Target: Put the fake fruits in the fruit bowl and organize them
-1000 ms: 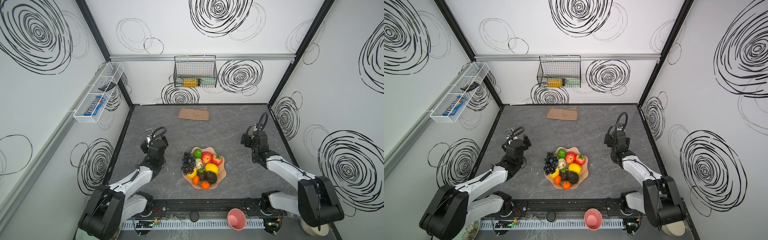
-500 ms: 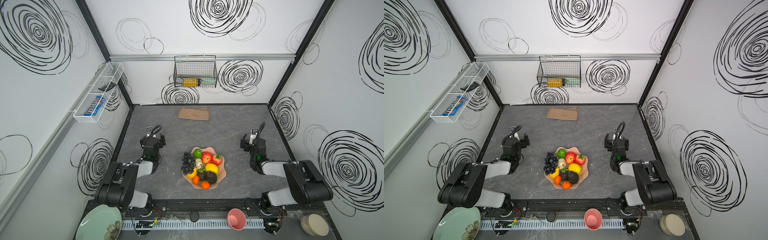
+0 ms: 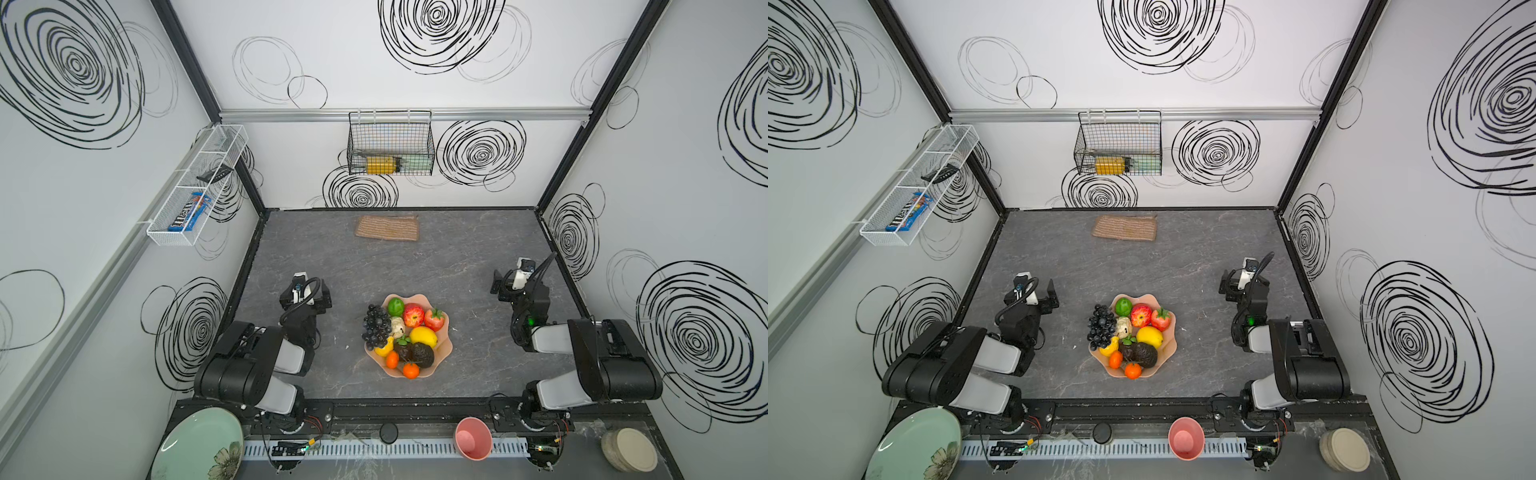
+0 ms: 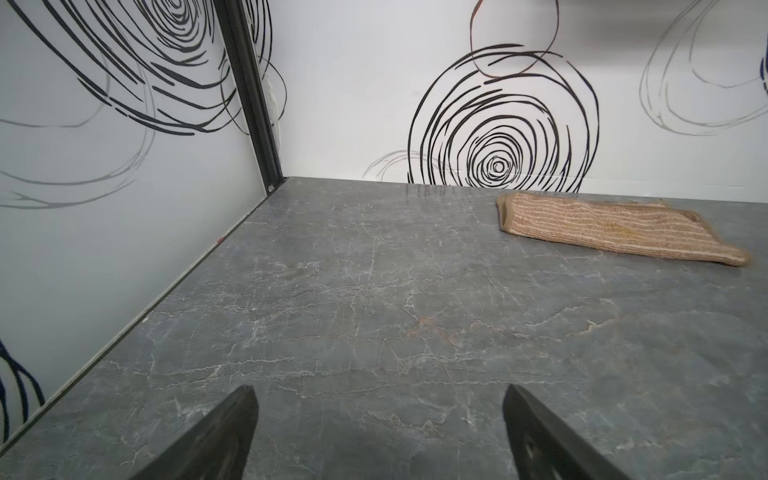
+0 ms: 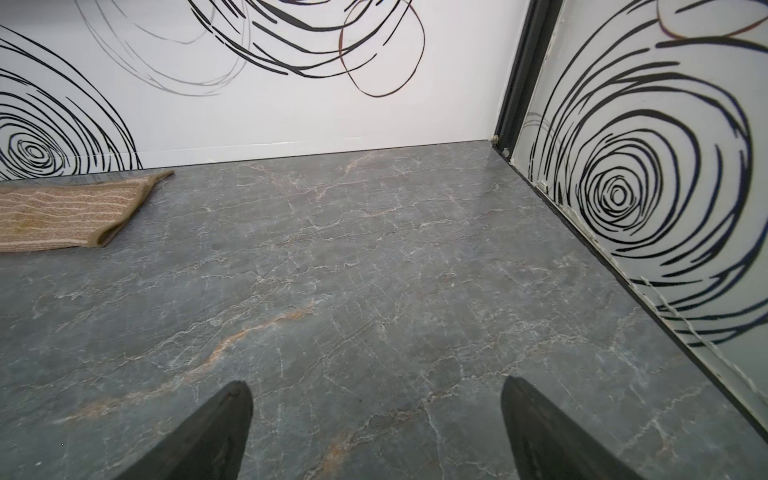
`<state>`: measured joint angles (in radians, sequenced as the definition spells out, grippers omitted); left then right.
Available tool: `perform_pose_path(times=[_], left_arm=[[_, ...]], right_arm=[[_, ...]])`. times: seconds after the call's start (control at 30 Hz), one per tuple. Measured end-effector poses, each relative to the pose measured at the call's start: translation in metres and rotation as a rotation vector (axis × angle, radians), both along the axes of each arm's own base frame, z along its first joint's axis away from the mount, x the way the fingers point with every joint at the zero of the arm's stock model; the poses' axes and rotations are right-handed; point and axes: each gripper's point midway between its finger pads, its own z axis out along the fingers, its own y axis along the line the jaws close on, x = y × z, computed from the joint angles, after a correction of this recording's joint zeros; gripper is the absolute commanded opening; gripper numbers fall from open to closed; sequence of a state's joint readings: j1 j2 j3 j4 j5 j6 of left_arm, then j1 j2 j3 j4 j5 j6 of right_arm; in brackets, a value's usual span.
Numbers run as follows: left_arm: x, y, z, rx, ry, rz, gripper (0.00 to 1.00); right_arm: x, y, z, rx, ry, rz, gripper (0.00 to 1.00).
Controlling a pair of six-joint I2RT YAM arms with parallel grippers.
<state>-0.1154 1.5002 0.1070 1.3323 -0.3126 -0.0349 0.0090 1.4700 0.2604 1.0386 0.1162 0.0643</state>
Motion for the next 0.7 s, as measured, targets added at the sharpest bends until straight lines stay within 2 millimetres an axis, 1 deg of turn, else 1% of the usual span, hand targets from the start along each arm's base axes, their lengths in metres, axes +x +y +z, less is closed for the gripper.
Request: perform_pose_path(times=[0.07, 0.13, 0.7], left_arm=[[0.007, -0.001, 0.012, -0.003, -0.039, -0.001, 0.96], [0.01, -0.001, 0.02, -0.005, -0.066, -0.002, 0.96], [0.011, -0.003, 0.021, 0.0, -0.067, -0.014, 0.96]], right_arm=[[0.0, 0.0, 0.001, 0.003, -0.003, 0.001, 0.97], [0.0, 0.001, 0.001, 0.002, -0.006, 0.002, 0.97], [0.001, 0.002, 0.001, 0.002, -0.004, 0.005, 0.97]])
